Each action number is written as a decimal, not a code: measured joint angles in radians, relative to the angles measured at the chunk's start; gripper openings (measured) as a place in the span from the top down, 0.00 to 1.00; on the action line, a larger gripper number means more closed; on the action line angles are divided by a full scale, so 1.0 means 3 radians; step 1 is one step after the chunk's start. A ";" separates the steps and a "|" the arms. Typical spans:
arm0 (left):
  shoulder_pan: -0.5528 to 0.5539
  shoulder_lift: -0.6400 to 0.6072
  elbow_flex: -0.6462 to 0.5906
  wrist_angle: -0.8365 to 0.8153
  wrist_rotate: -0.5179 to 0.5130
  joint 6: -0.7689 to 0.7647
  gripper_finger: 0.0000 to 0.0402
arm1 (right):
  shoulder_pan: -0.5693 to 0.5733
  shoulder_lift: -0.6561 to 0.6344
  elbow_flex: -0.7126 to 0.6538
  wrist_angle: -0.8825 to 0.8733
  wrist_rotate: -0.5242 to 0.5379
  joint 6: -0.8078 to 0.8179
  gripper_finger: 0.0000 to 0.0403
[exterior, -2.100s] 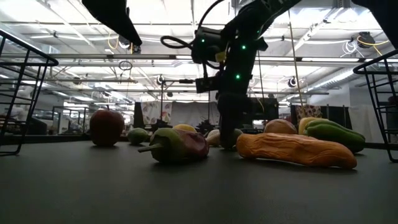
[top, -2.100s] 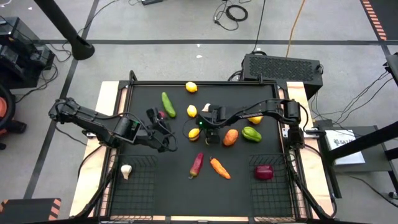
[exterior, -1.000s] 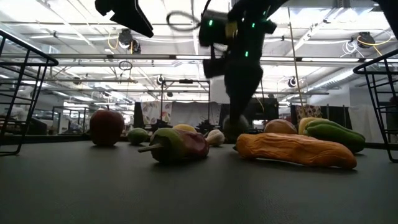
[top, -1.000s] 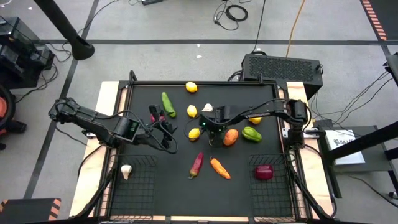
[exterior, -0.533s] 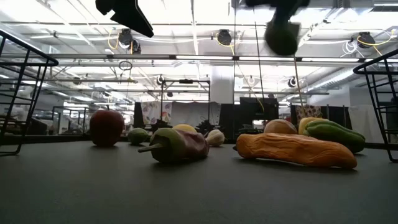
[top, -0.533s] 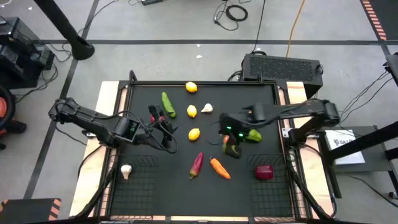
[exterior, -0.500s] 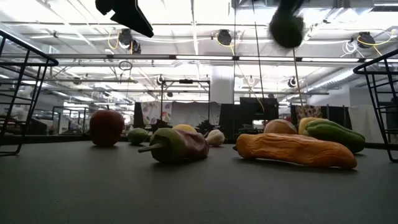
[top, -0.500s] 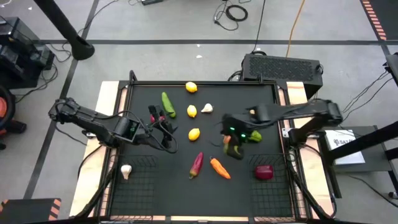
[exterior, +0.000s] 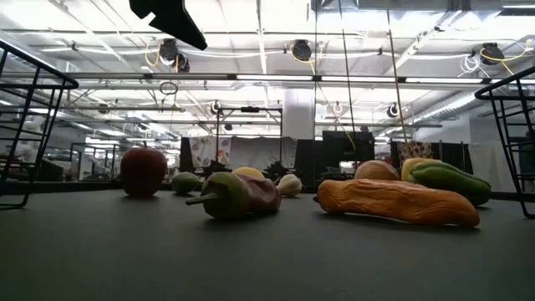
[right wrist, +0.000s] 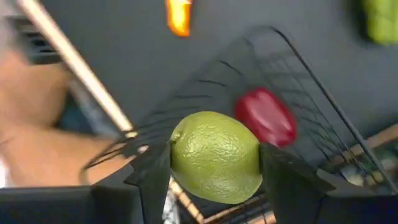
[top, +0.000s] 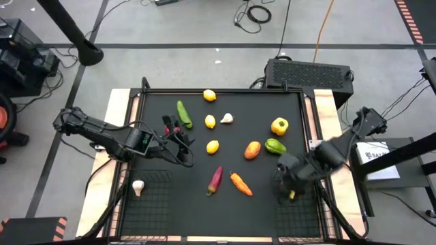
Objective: Sort produce into baskets
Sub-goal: Put the lime into the bottom right basket, then put the red pepper into the bottom left basket
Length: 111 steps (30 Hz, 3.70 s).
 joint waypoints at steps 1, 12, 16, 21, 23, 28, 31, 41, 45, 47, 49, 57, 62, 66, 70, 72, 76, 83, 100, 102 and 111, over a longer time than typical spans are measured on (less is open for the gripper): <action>0.0000 0.0000 0.0000 0.0006 0.0000 0.0001 0.22 | 0.0079 0.0040 0.0000 -0.0098 0.0066 0.0163 0.47; 0.0000 0.0000 0.0000 0.0124 0.0000 0.0013 0.22 | 0.0350 0.0740 -0.0327 -0.0559 -0.0086 0.0740 0.47; 0.0000 0.0000 0.0000 0.0181 0.0000 0.0011 0.22 | 0.0334 0.0989 -0.0388 -0.0594 -0.0263 0.0616 0.45; 0.0000 0.0000 0.0000 0.0219 0.0011 0.0009 0.22 | 0.0316 0.1067 -0.0388 -0.0592 -0.0246 0.0584 0.36; 0.0000 0.0000 0.0000 0.0260 0.0014 0.0007 0.22 | 0.0310 0.1037 -0.0388 -0.0591 -0.0181 0.0637 0.32; 0.0000 -0.0001 0.0000 0.0272 0.0023 0.0001 0.22 | 0.0309 0.0936 -0.0388 -0.0592 -0.0122 0.0669 0.24; 0.0000 -0.0001 0.0000 0.0270 0.0023 0.0001 0.22 | 0.0310 0.0843 -0.0373 -0.0603 -0.0012 0.0714 0.24; 0.0000 -0.0001 0.0000 0.0256 0.0024 -0.0053 0.22 | 0.0311 0.0606 -0.0040 -0.0597 0.1176 0.0825 0.26; 0.0000 -0.0001 0.0000 0.0258 0.0031 -0.0097 0.22 | 0.0304 0.0606 0.0174 -0.0592 0.1804 0.0610 0.26; 0.0021 0.0000 0.0000 0.0268 -0.0012 -0.0258 0.22 | 0.0288 0.0606 0.0274 -0.0591 0.2184 0.0524 0.26; 0.0097 0.0025 0.0000 0.0358 -0.0101 -0.0417 0.22 | 0.0282 0.0606 0.0366 -0.0591 0.2646 0.0423 0.26; 0.0443 0.0457 0.0000 0.0425 0.0490 -0.0991 0.22 | 0.0125 0.0605 0.0493 -0.0119 0.4112 -0.0816 0.26; 0.0606 0.0904 0.0000 0.0762 0.0577 -0.1040 0.22 | -0.0020 0.0609 0.0439 0.0016 0.4054 -0.1138 0.26; 0.0689 0.1186 0.0000 0.1015 0.0693 -0.1042 0.22 | -0.0113 0.0609 0.0353 -0.0007 0.4027 -0.1217 0.26; 0.0770 0.1288 0.0000 0.1060 0.0963 -0.1173 0.22 | -0.0179 0.0609 0.0325 -0.0049 0.4028 -0.1218 0.26; 0.0833 0.1289 0.0000 0.1021 0.1245 -0.1296 0.22 | -0.0205 0.0609 0.0309 -0.0049 0.4027 -0.1219 0.26; 0.0902 0.1289 0.0000 0.1003 0.1382 -0.1384 0.22 | -0.0234 0.0610 0.0305 -0.0056 0.4029 -0.1219 0.26; 0.0922 0.1321 0.0002 0.0889 0.1452 -0.1359 0.22 | -0.0235 0.0610 0.0304 -0.0048 0.4028 -0.1219 0.26; 0.0551 0.1333 0.0005 0.0875 0.2238 -0.1657 0.22 | -0.0234 0.0610 0.0303 -0.0033 0.4024 -0.1218 0.26; 0.0485 0.1333 0.0005 0.0885 0.2263 -0.1729 0.22 | -0.0234 0.0610 0.0303 -0.0032 0.3991 -0.1242 0.26; 0.0190 0.1554 0.0208 0.1048 0.2315 -0.1821 0.22 | -0.0234 0.0611 0.0301 -0.0027 0.3891 -0.1318 0.26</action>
